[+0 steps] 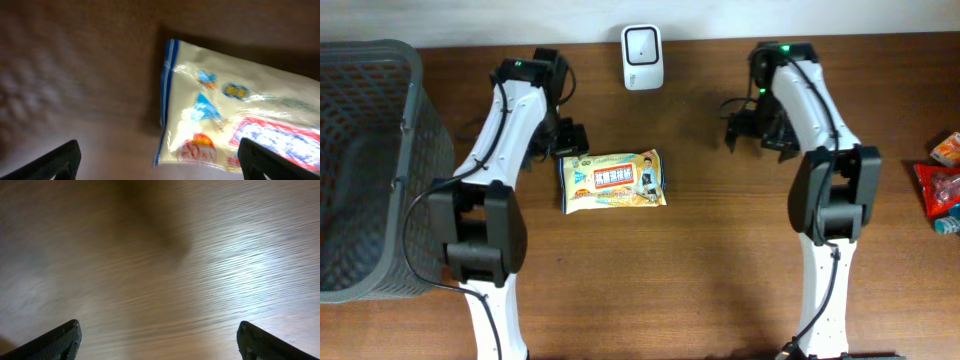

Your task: Scan the item barcode

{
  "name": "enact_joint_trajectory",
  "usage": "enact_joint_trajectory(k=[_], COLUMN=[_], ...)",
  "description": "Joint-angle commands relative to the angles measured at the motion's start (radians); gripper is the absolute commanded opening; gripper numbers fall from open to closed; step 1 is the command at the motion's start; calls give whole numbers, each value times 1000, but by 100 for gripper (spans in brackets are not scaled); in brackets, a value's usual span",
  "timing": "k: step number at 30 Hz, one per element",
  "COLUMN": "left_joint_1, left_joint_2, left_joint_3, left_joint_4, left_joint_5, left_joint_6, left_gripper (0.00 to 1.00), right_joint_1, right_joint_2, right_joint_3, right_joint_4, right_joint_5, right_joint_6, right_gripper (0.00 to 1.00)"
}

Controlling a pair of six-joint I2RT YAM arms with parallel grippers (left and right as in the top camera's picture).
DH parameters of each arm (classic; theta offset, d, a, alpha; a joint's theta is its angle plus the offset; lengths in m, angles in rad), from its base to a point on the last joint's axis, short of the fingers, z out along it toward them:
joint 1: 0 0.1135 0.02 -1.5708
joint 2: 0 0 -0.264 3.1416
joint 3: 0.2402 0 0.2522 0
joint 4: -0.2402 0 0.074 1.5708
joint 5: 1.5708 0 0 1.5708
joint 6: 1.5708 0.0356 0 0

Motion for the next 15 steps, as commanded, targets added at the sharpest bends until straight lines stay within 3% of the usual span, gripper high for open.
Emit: enact_joint_trajectory(k=[1,7,10,15], left_joint_1=[24,22,22,30], left_joint_2=[6,6,6,3], left_joint_3=[-172,-329,-346,-233], left_joint_4=[119,286,325,255], left_joint_5=[163,291,309,230], left_joint_6=[50,70,70,70], left_gripper=[97,53,0,0], right_joint_1=[-37,-51,-51,-51], right_joint_2=[-11,-11,-11,-11], right_joint_3=[15,15,15,15], right_joint_4=[-4,-3,5,22], right_joint_5=[16,16,16,16], right_joint_6=[9,9,9,9], right_gripper=[98,98,98,98])
